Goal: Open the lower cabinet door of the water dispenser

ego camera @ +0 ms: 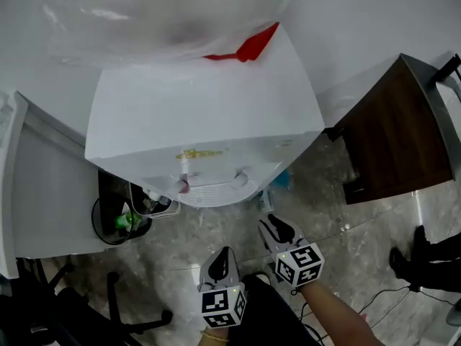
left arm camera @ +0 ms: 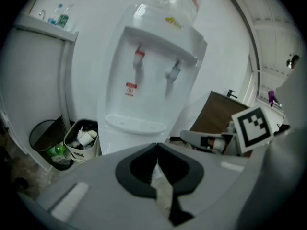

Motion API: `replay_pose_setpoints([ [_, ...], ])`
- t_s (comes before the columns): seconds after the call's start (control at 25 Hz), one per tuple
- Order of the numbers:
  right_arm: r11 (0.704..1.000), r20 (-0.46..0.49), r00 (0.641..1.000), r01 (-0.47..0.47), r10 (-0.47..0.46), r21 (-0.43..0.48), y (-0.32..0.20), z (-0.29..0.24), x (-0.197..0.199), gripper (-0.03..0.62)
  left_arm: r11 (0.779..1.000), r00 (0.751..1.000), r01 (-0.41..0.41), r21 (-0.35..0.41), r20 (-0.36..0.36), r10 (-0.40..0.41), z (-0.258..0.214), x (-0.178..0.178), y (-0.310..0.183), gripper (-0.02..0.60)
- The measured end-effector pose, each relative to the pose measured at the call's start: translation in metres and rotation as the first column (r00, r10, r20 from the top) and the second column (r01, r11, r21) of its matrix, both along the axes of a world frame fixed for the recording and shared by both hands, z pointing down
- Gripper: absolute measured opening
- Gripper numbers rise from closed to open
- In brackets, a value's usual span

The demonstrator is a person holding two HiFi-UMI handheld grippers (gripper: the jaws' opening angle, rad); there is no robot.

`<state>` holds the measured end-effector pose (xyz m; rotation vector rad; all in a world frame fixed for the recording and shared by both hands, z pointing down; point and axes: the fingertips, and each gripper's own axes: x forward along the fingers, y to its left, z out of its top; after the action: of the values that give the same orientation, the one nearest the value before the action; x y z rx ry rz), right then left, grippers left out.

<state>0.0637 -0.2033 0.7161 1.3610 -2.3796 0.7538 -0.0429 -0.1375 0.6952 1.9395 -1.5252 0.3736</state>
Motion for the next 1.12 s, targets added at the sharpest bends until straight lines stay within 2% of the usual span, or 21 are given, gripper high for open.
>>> replay_pose_setpoints([
  [0.08, 0.999, -0.012, 1.000, 0.028, -0.027, 0.016, -0.026, 0.049, 0.002, 0.154, 1.000, 1.000, -0.005, -0.004, -0.005, 0.004, 0.038, 0.000, -0.006, 0.006],
  [0.28, 0.994, -0.100, 0.992, 0.086, -0.080, 0.060, -0.073, 0.135, 0.017, 0.181, 0.999, 0.999, -0.049, -0.005, -0.008, 0.048, 0.104, 0.005, -0.015, 0.006],
  [0.44, 0.975, -0.103, 0.978, 0.193, -0.182, 0.112, -0.092, 0.140, 0.017, 0.232, 0.998, 0.997, -0.068, -0.013, -0.022, 0.068, 0.127, 0.015, -0.013, 0.006],
  [0.56, 0.946, -0.153, 0.949, 0.295, -0.275, 0.131, -0.096, 0.137, 0.012, 0.230, 0.998, 0.998, -0.059, -0.026, -0.038, 0.058, 0.134, 0.018, -0.012, 0.006],
  [0.64, 0.927, -0.179, 0.927, 0.354, -0.330, 0.125, -0.094, 0.139, 0.009, 0.195, 0.998, 0.997, -0.057, -0.034, -0.047, 0.056, 0.138, 0.020, -0.011, 0.006],
  [0.72, 0.915, -0.192, 0.913, 0.385, -0.360, 0.119, -0.094, 0.139, 0.009, 0.192, 0.998, 0.997, -0.060, -0.036, -0.048, 0.058, 0.140, 0.023, -0.013, 0.006],
  [0.92, 0.937, -0.184, 0.934, 0.331, -0.307, 0.114, -0.086, 0.137, 0.011, 0.153, 0.998, 0.997, -0.053, -0.030, -0.049, 0.052, 0.139, 0.025, -0.016, 0.006],
  [1.12, 0.954, -0.146, 0.951, 0.288, -0.274, 0.080, -0.029, 0.135, 0.007, 0.135, 0.998, 0.998, -0.036, -0.041, -0.053, 0.034, 0.129, 0.020, 0.001, 0.006],
])
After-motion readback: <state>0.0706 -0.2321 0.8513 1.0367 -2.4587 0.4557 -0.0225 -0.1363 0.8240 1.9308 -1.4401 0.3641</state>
